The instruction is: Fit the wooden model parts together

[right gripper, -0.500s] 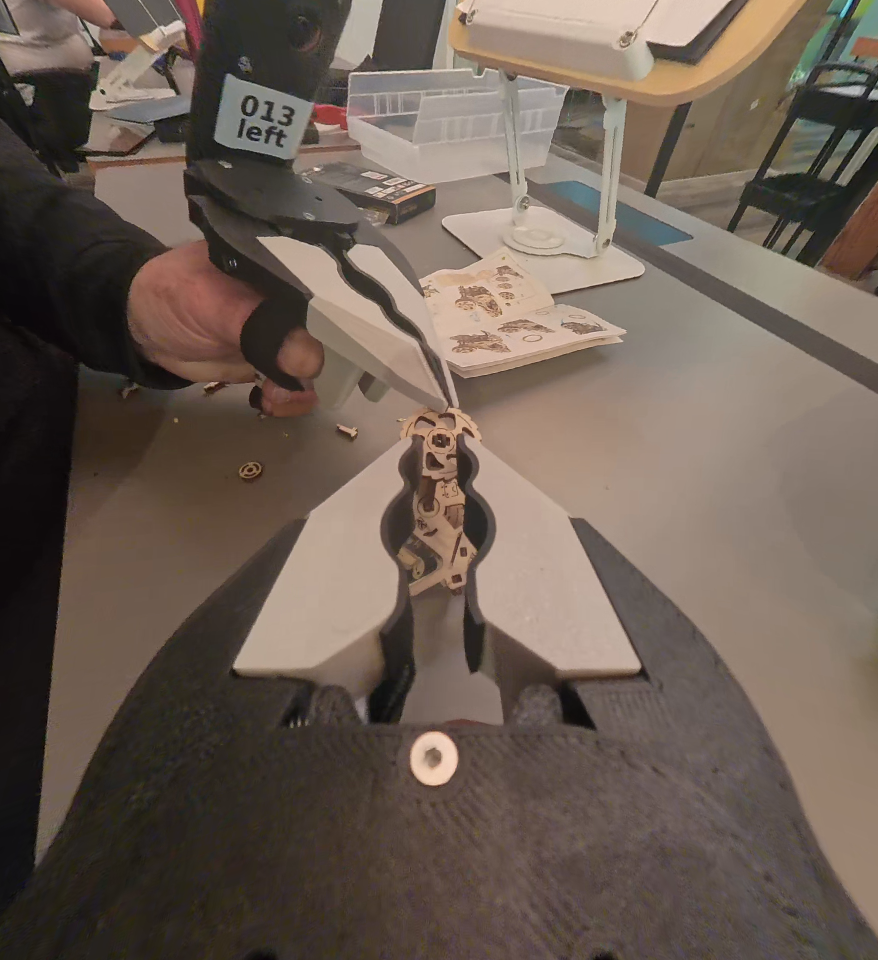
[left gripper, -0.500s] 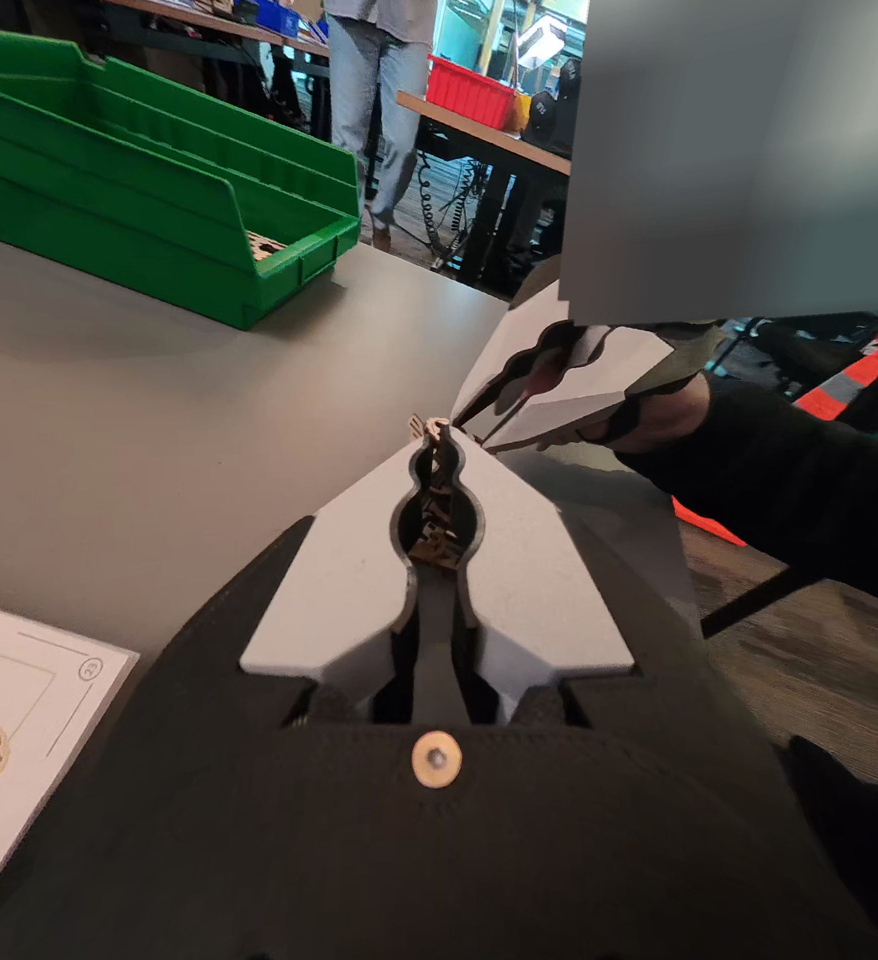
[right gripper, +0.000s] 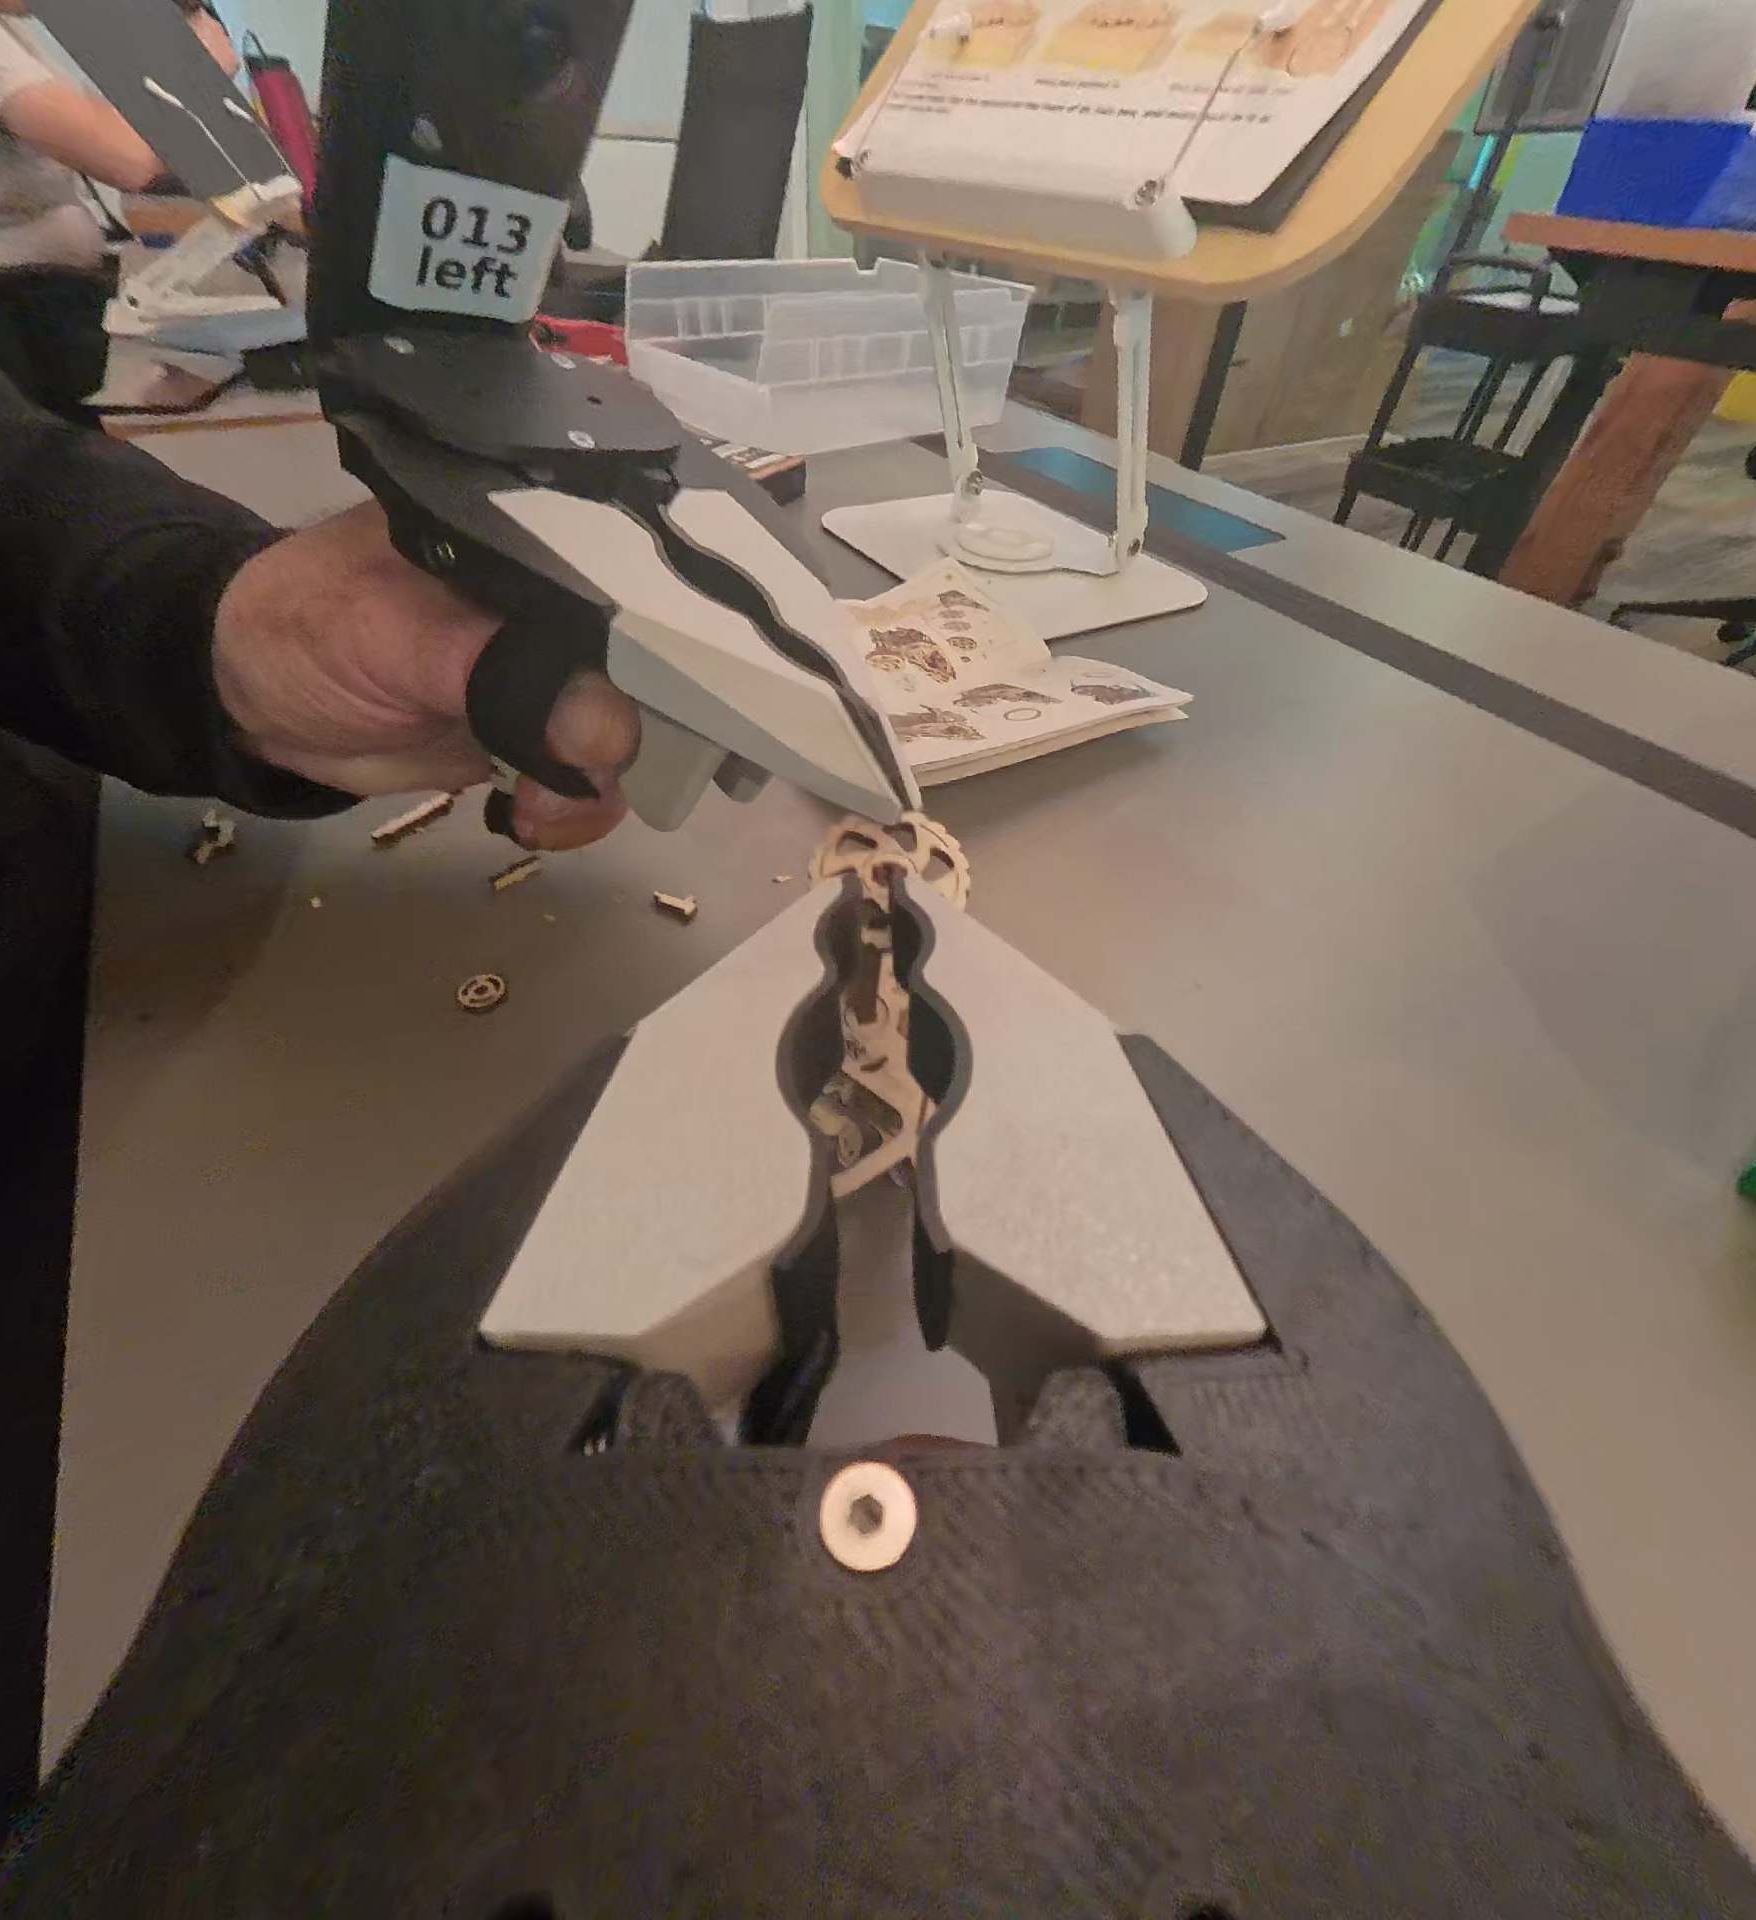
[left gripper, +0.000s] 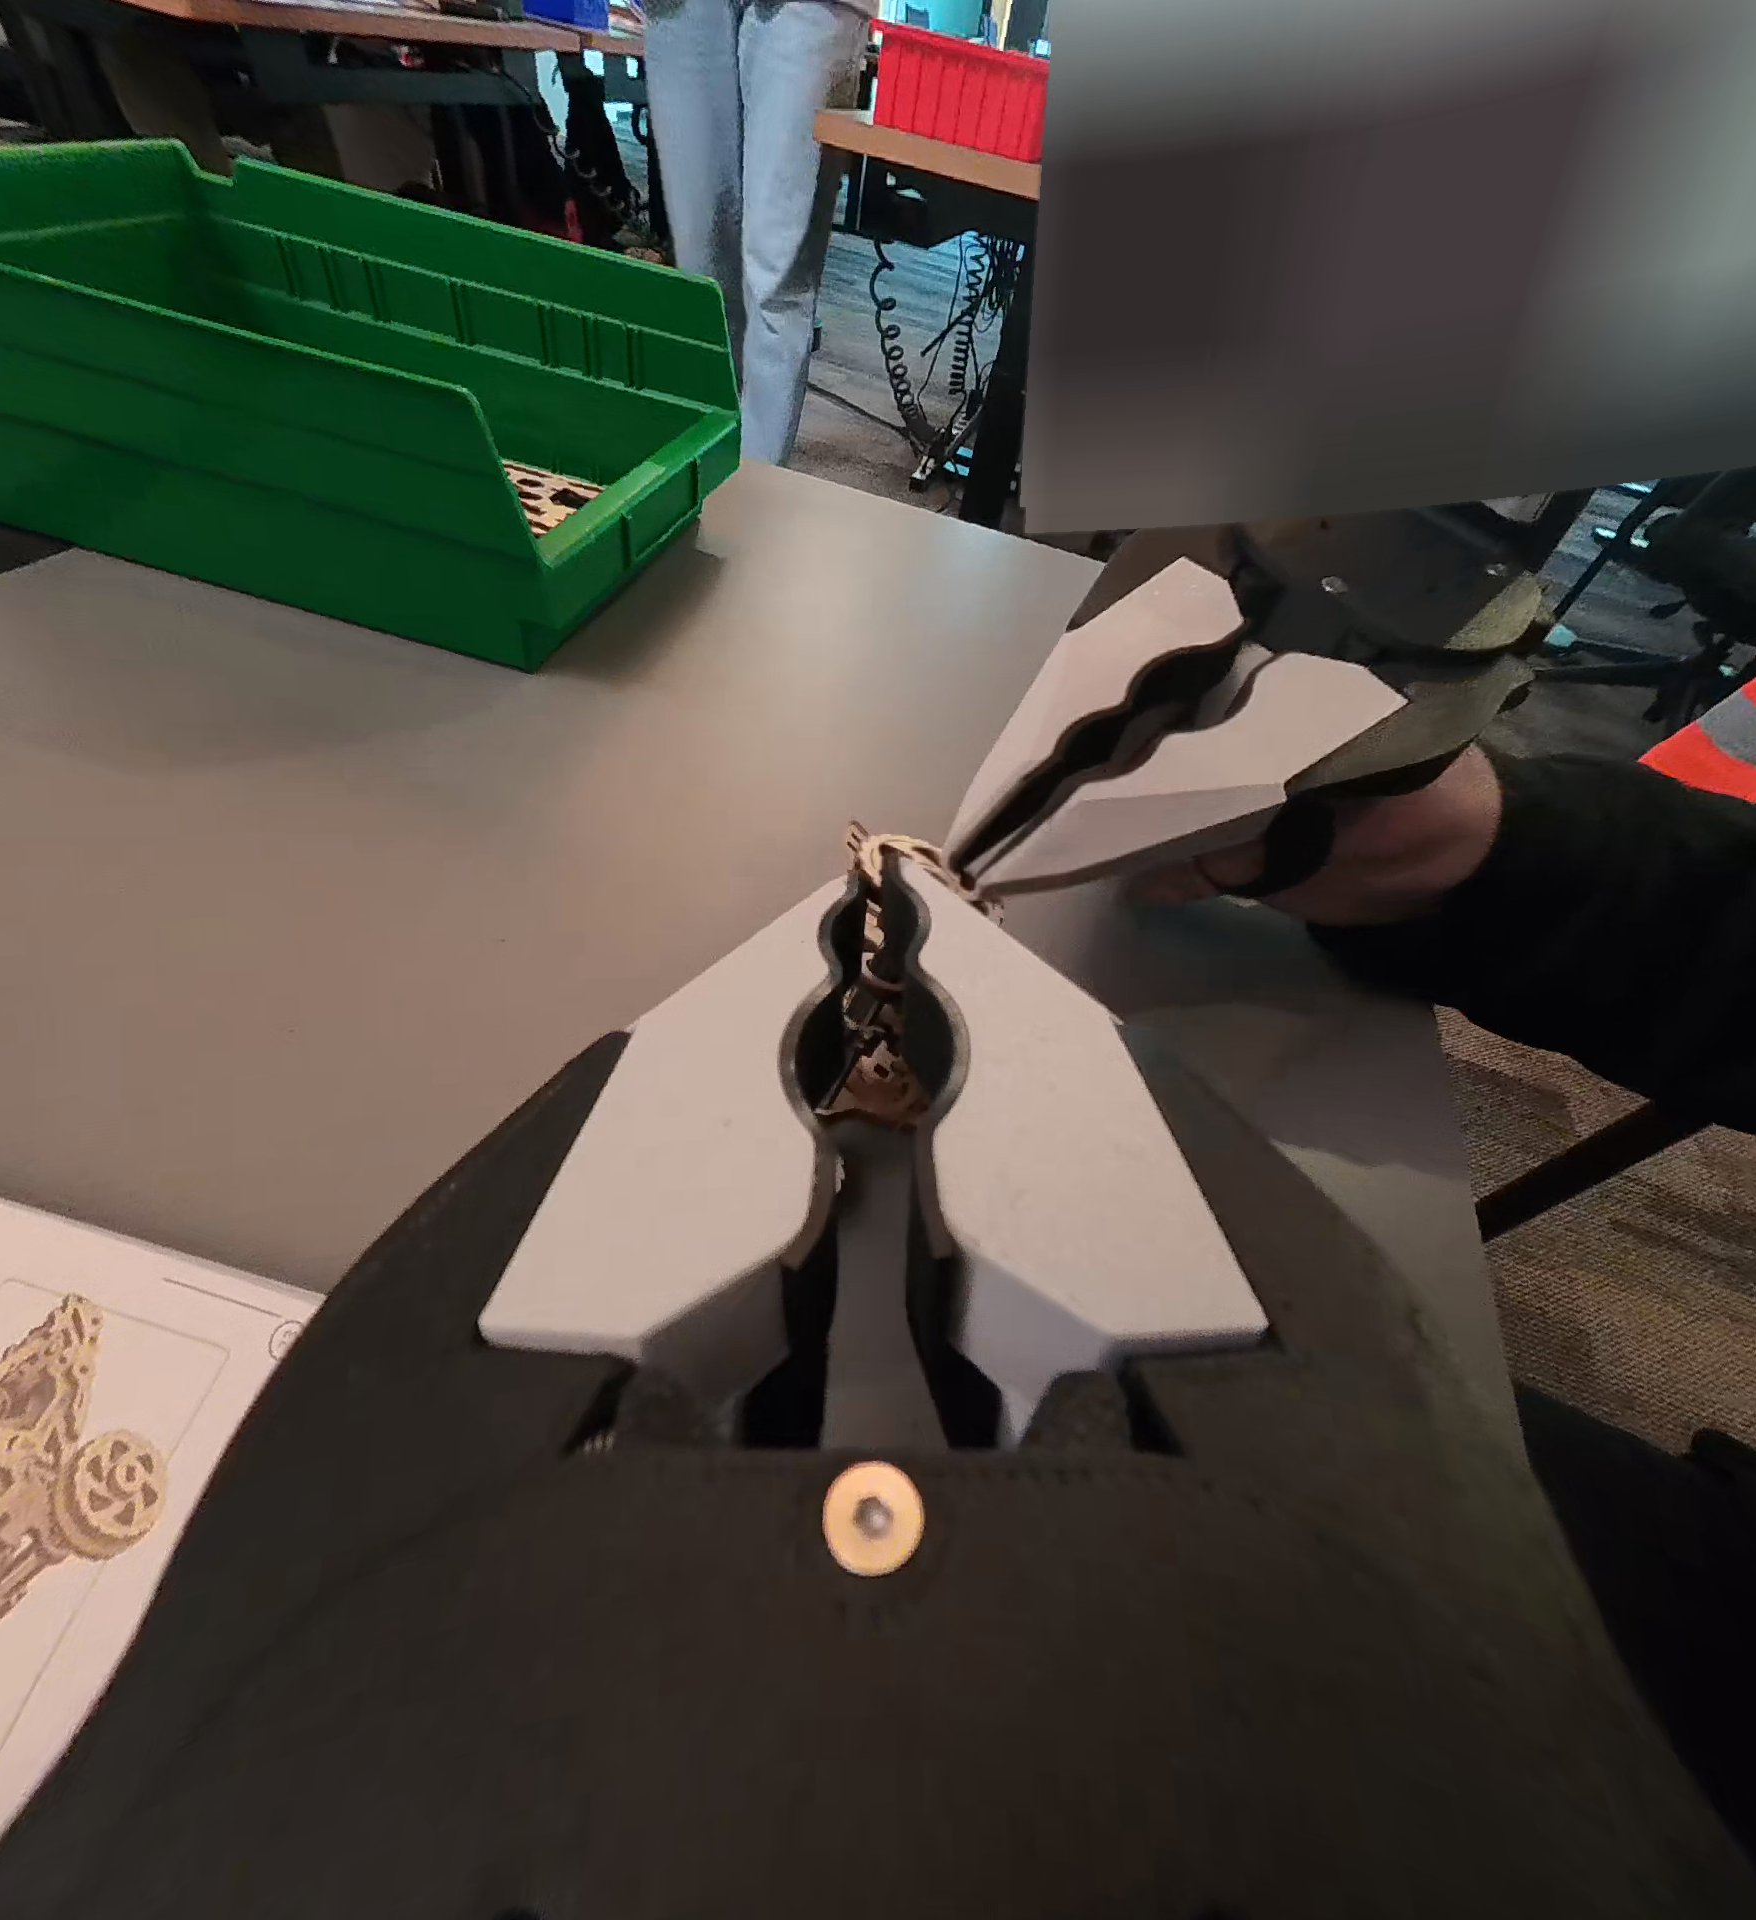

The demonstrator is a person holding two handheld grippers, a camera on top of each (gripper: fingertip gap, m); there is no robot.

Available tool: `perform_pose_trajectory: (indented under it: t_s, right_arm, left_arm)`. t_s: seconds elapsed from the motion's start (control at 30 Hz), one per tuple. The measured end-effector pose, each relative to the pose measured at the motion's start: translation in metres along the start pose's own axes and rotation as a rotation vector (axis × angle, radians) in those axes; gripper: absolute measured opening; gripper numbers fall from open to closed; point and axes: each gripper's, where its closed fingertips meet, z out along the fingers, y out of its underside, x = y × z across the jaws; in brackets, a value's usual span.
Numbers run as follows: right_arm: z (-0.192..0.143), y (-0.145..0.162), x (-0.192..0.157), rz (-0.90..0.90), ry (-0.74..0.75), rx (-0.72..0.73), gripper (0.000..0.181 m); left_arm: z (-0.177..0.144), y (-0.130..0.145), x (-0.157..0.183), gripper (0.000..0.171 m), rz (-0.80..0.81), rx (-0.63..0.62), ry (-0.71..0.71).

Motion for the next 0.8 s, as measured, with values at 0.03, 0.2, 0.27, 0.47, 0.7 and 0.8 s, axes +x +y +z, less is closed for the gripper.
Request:
perform_pose_trajectory:
  t_s: [0.03, 0.2, 0.27, 0.47, 0.7, 0.8]
  right_arm:
    - [-0.0008, 0.0009, 0.0012, -0.005, 0.011, -0.005, 0.004]
    - [0.0008, 0.0024, -0.0022, -0.003, -0.007, -0.025, 0.006]
    - [0.0007, 0.0032, -0.0019, 0.006, -0.012, -0.040, 0.005]
    - [0.0004, 0.0054, -0.0004, 0.024, -0.014, -0.046, 0.001]
    - [0.0017, -0.0007, 0.0011, -0.027, 0.032, -0.063, 0.010]
    - [0.0032, -0.0002, -0.0004, 0.013, 0.019, -0.071, 0.027]
  left_arm:
    - [-0.0003, -0.0004, -0.0006, 0.000, -0.007, 0.001, 0.003]
    - [0.0010, -0.0004, -0.0007, 0.000, 0.007, -0.004, -0.004]
    - [0.0017, 0.0003, -0.0003, 0.000, 0.019, -0.004, -0.014]
    - [0.0029, 0.0027, -0.0009, 0.000, 0.053, 0.010, -0.054]
    - [-0.0022, -0.0004, -0.0060, 0.000, 0.013, -0.007, -0.041]
    - [-0.0059, 0.0006, -0.0061, 0.000, 0.008, -0.019, -0.022]
